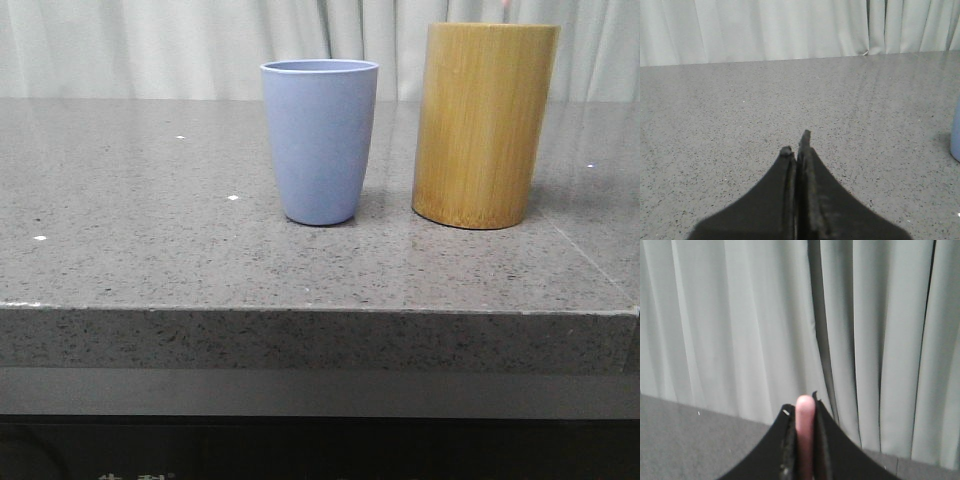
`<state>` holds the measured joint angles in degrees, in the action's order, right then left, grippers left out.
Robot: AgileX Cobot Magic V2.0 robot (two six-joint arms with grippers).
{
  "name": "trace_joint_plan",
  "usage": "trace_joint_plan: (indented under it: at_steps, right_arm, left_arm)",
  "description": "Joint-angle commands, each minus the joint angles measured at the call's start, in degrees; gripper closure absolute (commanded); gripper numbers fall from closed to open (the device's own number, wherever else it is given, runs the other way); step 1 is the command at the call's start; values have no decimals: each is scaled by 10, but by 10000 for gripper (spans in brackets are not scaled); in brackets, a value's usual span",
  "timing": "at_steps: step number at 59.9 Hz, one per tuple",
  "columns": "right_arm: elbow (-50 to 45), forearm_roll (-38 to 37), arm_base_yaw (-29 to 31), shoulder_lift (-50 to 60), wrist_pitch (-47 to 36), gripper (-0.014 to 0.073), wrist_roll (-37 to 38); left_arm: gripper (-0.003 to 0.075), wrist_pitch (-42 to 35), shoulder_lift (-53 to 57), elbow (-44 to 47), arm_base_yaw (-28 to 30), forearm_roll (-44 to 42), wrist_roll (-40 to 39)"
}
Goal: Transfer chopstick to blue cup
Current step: 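Carry the pink stick over the blue cup and lower it in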
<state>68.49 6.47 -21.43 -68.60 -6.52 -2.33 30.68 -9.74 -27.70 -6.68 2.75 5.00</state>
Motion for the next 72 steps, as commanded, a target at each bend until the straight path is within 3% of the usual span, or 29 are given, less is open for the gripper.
trace_joint_plan:
  at_steps: [1, 24, 53, 72]
  right_arm:
    - [22, -1, -17, 27, -79, 568, -2]
    - [41, -1, -148, -43, -108, 568, -2]
    - [37, -1, -152, -168, -60, 561, -2]
    - [37, -1, -152, -171, -34, 327, -2]
  left_arm:
    - [739, -49, -6, -14, 0, 6, -5]
    - [739, -49, -6, -14, 0, 6, -5]
    - [739, -49, -6, -14, 0, 6, -5]
    - [739, -49, -6, -14, 0, 6, -5]
